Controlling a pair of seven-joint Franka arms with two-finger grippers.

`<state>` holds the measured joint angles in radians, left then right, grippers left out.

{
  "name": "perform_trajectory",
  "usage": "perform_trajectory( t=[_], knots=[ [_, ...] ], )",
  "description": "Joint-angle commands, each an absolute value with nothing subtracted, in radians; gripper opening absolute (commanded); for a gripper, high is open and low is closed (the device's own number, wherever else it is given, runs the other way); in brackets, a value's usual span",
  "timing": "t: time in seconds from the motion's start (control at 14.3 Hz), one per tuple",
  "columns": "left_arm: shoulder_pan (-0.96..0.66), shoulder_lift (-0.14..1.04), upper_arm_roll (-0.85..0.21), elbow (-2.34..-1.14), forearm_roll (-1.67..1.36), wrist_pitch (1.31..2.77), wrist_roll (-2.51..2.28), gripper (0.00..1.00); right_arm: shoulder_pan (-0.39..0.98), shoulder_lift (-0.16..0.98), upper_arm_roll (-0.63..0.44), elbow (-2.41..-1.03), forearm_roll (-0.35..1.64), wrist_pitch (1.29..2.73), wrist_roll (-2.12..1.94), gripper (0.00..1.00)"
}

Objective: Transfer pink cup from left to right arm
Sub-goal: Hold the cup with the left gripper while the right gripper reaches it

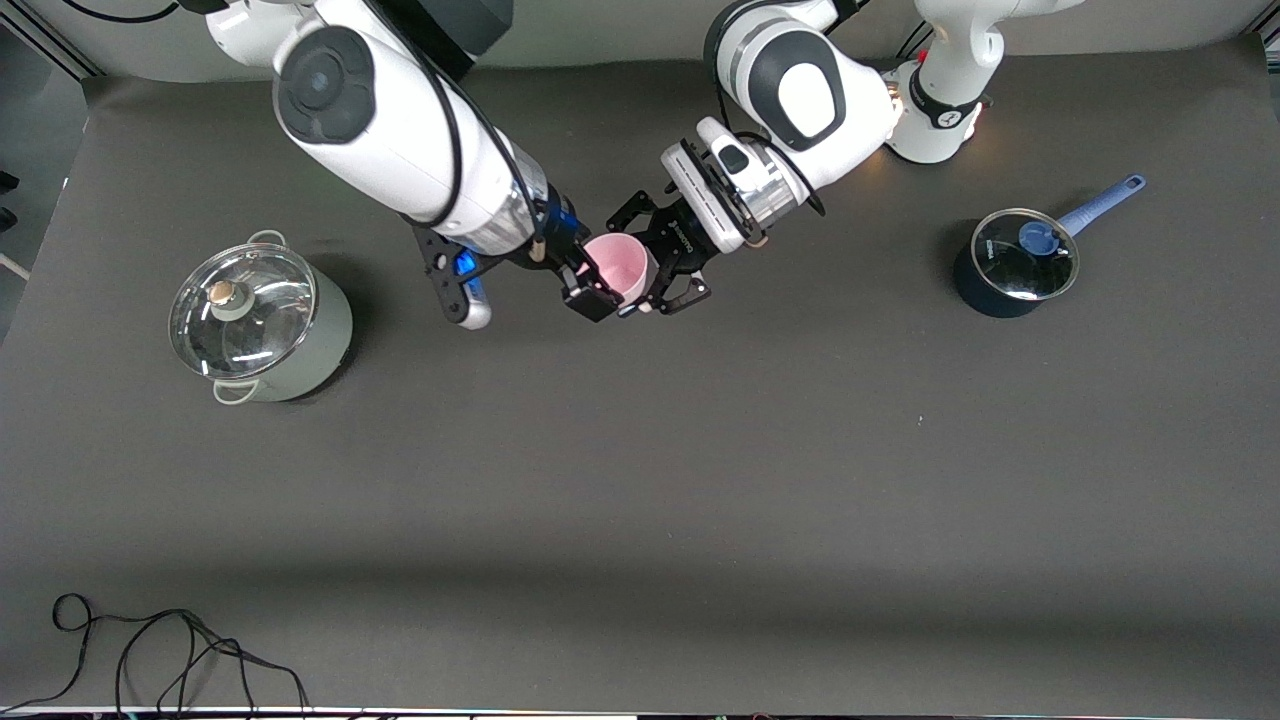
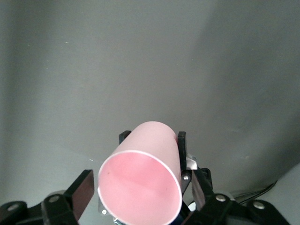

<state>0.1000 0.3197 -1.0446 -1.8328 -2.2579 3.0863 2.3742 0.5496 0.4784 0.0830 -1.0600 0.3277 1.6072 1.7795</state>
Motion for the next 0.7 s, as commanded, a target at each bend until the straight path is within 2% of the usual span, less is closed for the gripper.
perform_trajectory(
  t=[0.0, 0.14, 0.21, 0.28, 0.35, 0.42, 0.49, 0.63],
  knots=[
    [0.084, 0.327, -1.037, -1.815, -2.275, 3.108, 2.376, 0.53, 0.551, 0.499, 0.086, -1.032, 0.347, 1.595, 1.763, 0.81],
    [0.086, 0.327, -1.037, -1.815, -2.275, 3.108, 2.376, 0.53, 0.551, 0.497, 0.092, -1.035, 0.345, 1.594, 1.738, 0.52],
    [0.086, 0.327, -1.037, -1.815, -2.275, 3.108, 2.376, 0.53, 0.551, 0.499, 0.092, -1.037, 0.344, 1.594, 1.738, 0.47],
    [0.086, 0.327, -1.037, -1.815, -2.273, 3.108, 2.376, 0.53, 0.551, 0.497, 0.092, -1.037, 0.342, 1.594, 1.738, 0.47],
    [0.086, 0.327, -1.037, -1.815, -2.275, 3.108, 2.373, 0.53, 0.551, 0.494, 0.092, -1.037, 0.339, 1.594, 1.738, 0.55],
    [0.086, 0.327, -1.035, -1.815, -2.275, 3.108, 2.373, 0.53, 0.551, 0.488, 0.092, -1.035, 0.337, 1.594, 1.727, 0.72],
    [0.086, 0.327, -1.035, -1.815, -2.275, 3.108, 2.373, 0.53, 0.549, 0.483, 0.092, -1.035, 0.334, 1.594, 1.701, 1.00],
    [0.086, 0.327, -1.034, -1.815, -2.275, 3.108, 2.373, 0.53, 0.546, 0.479, 0.091, -1.034, 0.334, 1.591, 1.681, 1.00]
  ],
)
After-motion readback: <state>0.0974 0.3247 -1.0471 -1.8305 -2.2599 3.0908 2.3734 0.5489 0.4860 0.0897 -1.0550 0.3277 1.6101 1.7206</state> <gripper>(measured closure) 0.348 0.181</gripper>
